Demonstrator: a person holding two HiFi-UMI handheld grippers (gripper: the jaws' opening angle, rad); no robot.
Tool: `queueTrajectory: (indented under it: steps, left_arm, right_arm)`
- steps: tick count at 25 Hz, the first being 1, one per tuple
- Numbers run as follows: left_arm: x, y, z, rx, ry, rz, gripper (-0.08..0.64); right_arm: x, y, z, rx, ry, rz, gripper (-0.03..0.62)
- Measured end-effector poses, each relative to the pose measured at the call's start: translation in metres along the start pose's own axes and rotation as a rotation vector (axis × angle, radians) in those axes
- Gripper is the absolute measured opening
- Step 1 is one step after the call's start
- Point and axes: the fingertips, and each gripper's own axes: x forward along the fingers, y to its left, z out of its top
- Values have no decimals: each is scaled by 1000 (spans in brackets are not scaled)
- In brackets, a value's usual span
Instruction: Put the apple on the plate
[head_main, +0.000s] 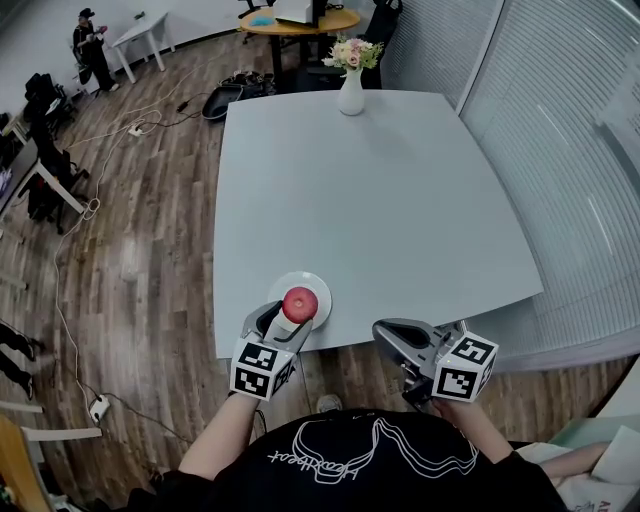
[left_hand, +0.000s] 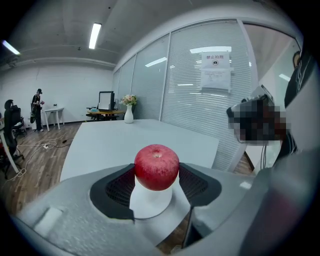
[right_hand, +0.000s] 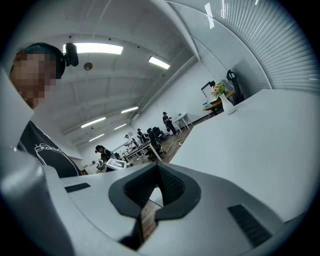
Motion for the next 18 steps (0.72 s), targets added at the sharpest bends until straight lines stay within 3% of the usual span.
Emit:
queueTrajectory:
  steps: [9, 18]
  left_arm:
    - [31, 17, -41, -16, 57, 22, 282]
    - [51, 25, -59, 22, 102, 31, 282]
  right_arm:
    - [-1, -11, -6, 11, 14, -20, 9]
    - [-1, -17, -10, 26, 25, -31, 9]
